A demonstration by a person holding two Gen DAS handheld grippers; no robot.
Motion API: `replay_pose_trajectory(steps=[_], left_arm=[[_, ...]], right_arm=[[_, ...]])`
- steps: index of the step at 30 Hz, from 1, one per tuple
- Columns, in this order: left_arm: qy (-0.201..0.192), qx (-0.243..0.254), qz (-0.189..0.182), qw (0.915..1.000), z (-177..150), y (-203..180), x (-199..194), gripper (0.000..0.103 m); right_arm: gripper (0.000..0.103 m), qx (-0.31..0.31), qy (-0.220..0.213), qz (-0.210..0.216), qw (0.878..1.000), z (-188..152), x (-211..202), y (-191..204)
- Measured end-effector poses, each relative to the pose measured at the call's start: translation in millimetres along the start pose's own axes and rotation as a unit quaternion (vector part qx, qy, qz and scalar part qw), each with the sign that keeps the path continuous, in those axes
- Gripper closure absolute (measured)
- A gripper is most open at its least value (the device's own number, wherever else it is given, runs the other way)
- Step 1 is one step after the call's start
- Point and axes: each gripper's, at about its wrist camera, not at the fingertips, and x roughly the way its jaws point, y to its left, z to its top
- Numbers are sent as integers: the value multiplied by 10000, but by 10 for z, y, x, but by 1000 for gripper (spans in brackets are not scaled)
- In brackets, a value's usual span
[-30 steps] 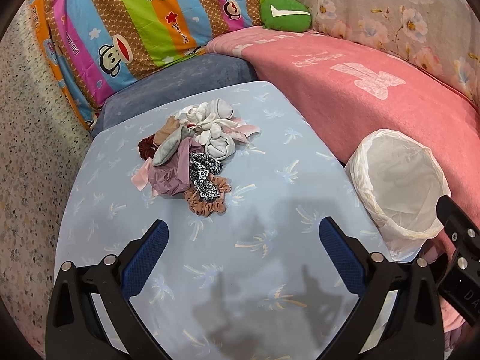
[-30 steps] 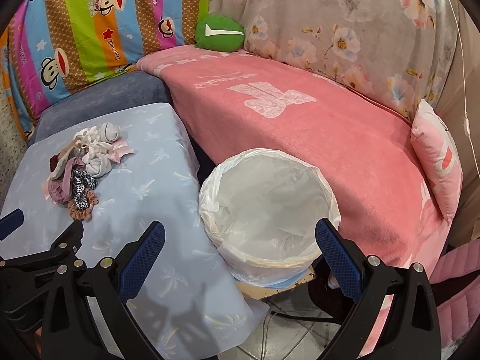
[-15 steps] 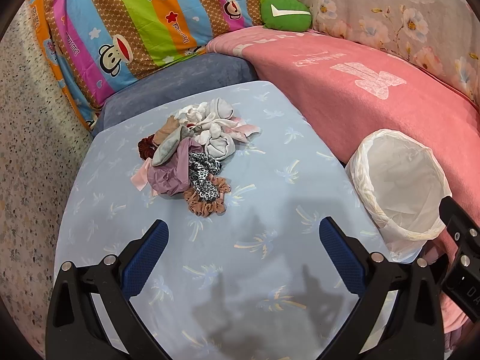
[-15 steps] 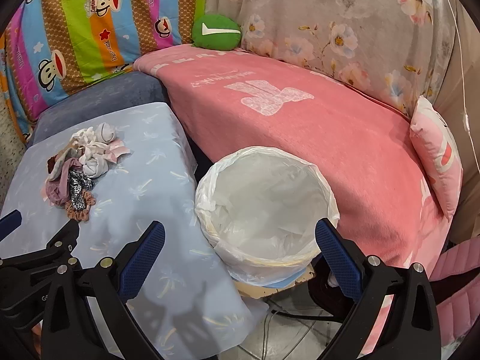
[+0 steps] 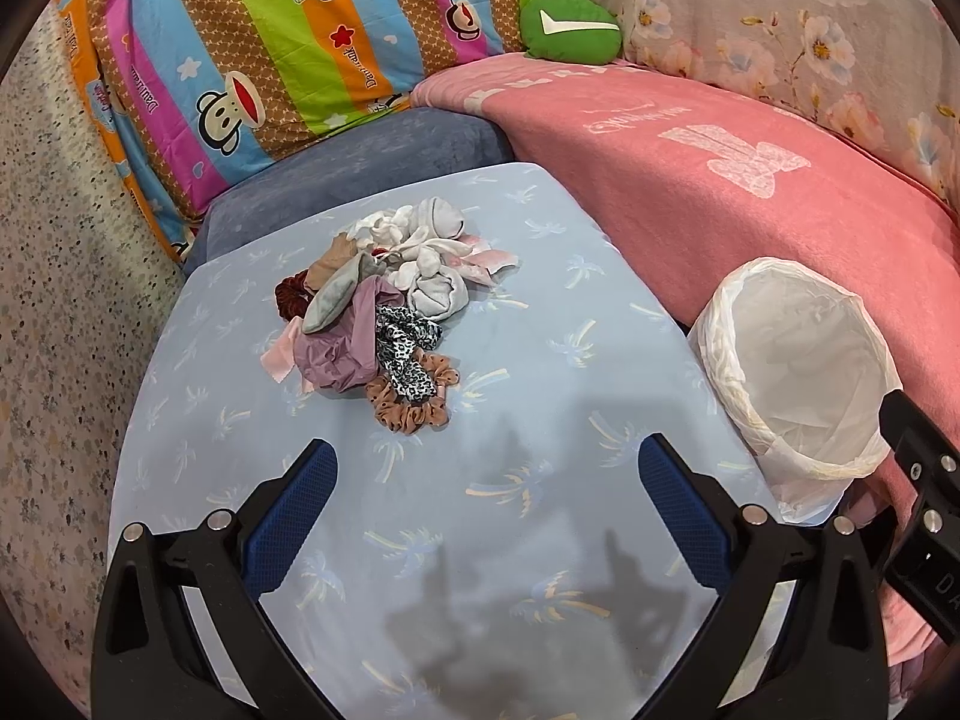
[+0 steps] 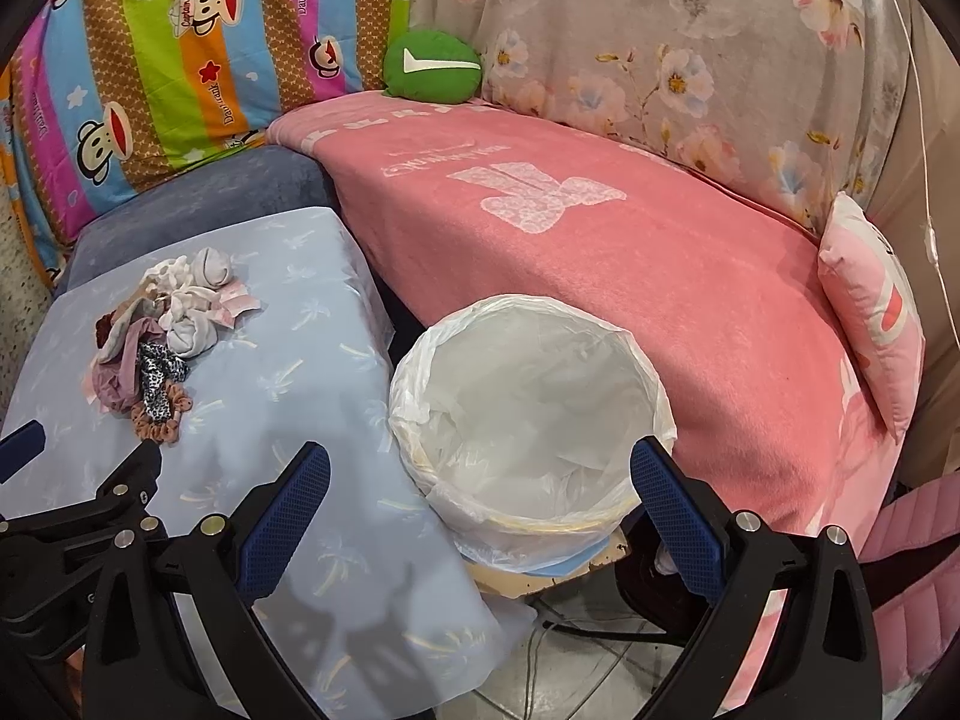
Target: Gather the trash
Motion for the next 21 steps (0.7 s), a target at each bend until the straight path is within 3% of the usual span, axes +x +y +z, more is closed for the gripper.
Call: replay_pose_trajectory(steps=[21], left_arm=[[-18, 9, 3, 10000, 1, -16, -9, 7]], right_arm=[[5, 11, -16, 0, 10000, 2, -10, -3]])
